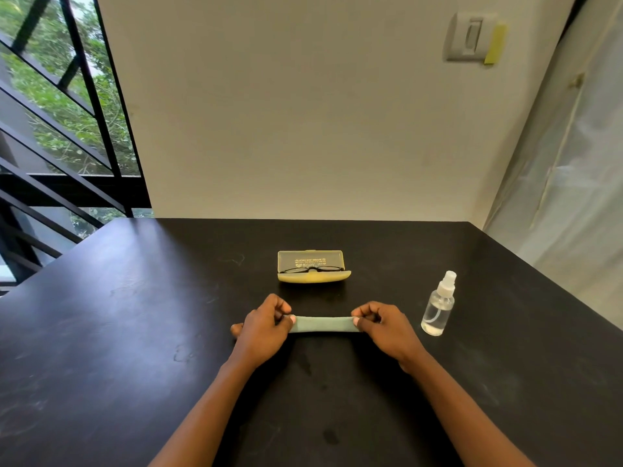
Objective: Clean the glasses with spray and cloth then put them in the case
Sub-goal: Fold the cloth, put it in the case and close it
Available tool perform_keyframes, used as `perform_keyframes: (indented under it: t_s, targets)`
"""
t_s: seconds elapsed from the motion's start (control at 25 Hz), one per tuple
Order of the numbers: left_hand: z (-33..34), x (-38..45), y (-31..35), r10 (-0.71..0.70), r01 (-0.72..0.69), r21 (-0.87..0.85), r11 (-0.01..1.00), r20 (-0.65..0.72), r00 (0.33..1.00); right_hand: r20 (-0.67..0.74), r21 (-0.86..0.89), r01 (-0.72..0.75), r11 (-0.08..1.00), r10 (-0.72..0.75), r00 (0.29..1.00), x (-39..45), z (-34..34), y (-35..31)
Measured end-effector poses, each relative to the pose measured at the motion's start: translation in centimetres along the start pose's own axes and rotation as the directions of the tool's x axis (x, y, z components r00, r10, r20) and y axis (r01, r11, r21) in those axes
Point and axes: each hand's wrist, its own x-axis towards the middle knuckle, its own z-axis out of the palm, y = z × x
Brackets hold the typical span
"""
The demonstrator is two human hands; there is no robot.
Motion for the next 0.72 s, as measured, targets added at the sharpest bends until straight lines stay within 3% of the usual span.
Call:
perform_keyframes:
  t_s: [0.28, 0.44, 0.56, 0.72]
  targets:
    - [0.5, 1.0, -0.1, -0.122, 0.122, 0.046, 0.991, -0.004, 0.992, -0.015, -0.018, -0.112, 0.994, 0.111, 0.994, 1.0, 0.5, -0.5]
    - [0.6, 1.4, -0.1, -0.113, 0.112, 0.07, 0.991, 0.007, 0.994, -0.041, -0.054, -0.119, 0.991, 0.117, 0.992, 1.3, 0.8, -0.3]
    - [0.6, 2.1, -0.8, -0.137, 0.133, 0.109, 0.985, 0.028, 0.99, -0.097, -0.055, -0.098, 0.994, 0.092, 0.991, 1.3, 1.0, -0.1]
    - [0.2, 3.0, -1.2, -0.234, 0.226, 0.093, 0.97, 0.087, 0.968, -0.14, -0.212, -0.02, 0.977, -0.01, 0.99, 1.1, 1.7, 0.4]
